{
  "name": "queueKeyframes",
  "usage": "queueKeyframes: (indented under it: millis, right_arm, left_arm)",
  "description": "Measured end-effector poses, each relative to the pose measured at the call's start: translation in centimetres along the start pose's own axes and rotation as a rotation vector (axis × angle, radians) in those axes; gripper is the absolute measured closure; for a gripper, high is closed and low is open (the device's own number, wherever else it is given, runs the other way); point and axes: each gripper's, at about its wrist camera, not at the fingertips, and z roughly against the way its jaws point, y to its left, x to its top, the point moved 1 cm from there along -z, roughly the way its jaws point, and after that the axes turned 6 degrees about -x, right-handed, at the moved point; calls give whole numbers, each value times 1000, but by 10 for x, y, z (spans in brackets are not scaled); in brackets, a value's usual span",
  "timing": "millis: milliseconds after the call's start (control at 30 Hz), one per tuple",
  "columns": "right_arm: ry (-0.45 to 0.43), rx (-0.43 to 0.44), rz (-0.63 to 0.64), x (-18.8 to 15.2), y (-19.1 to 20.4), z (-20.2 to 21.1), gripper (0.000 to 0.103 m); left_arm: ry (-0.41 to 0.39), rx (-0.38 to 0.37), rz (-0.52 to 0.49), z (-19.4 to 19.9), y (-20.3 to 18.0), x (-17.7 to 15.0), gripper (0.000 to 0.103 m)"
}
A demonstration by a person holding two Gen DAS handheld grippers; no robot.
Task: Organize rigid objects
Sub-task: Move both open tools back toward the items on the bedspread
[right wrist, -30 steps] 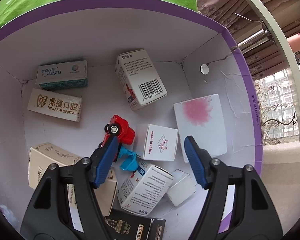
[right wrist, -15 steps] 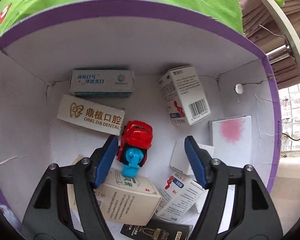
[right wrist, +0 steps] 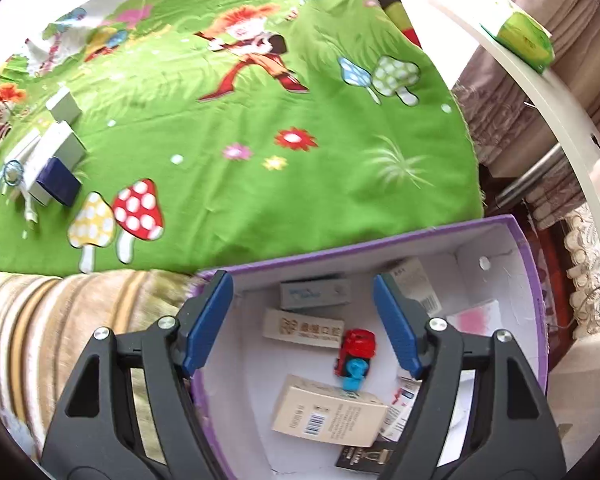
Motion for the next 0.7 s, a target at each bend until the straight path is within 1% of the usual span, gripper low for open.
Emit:
queueKeyframes:
  millis: [100,167,233,267,333,500,600,700]
  right_arm:
    - [-33,65,47,15,33,10,26]
    - [-52,101,79,21,54,14,26]
    - [-55,139,94,25,71,13,26]
    - [-59,157,97,27,79,12,26]
    - [-62,184,102,32,96,13,26]
    - [-77,205,115,40,138,16,26]
    - [-72,205,126,47,158,14,26]
    - [-73,194,136,52,172,13,26]
  left_arm:
    - [7,35,8,4,19,5,56]
    - [9,57,18,5,30,8,52]
    - [7,89,20,5,37,11,51]
    - [10,93,20,4,40,12,51]
    - [26,75,5,0,39,15,51]
    - [86,65,-88,-24,27,27,51]
    - [131,65,-119,-44,24,33,51]
    - [159,86,-164,-59,19,36,51]
